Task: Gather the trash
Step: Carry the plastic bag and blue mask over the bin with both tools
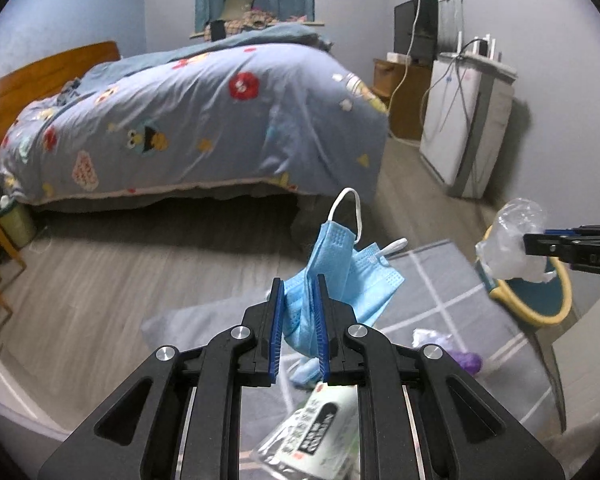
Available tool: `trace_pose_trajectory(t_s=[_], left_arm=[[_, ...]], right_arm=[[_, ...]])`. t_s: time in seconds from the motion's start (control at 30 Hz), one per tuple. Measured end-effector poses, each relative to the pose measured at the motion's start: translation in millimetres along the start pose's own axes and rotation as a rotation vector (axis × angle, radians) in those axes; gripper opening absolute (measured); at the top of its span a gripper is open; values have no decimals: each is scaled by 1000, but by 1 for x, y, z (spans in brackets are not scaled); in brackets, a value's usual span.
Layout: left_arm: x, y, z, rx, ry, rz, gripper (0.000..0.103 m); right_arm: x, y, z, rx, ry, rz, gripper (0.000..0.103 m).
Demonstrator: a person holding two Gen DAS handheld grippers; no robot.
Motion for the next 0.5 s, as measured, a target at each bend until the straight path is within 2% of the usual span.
trace_pose_trajectory(t_s=[0.5], left_arm=[[-78, -1, 21, -25, -114, -51, 16]], right_arm=[[-79, 21, 8, -43, -110, -5, 23]])
Point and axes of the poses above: each gripper's, at about its wrist camera, not at the fingertips, and y roughly against the way its jaws point, x to its left, z to its top, the point moved 5 cm from there along -y, roughly the way its jaws point, and after that the axes turned 9 degrees about x, right-handed, at the moved point
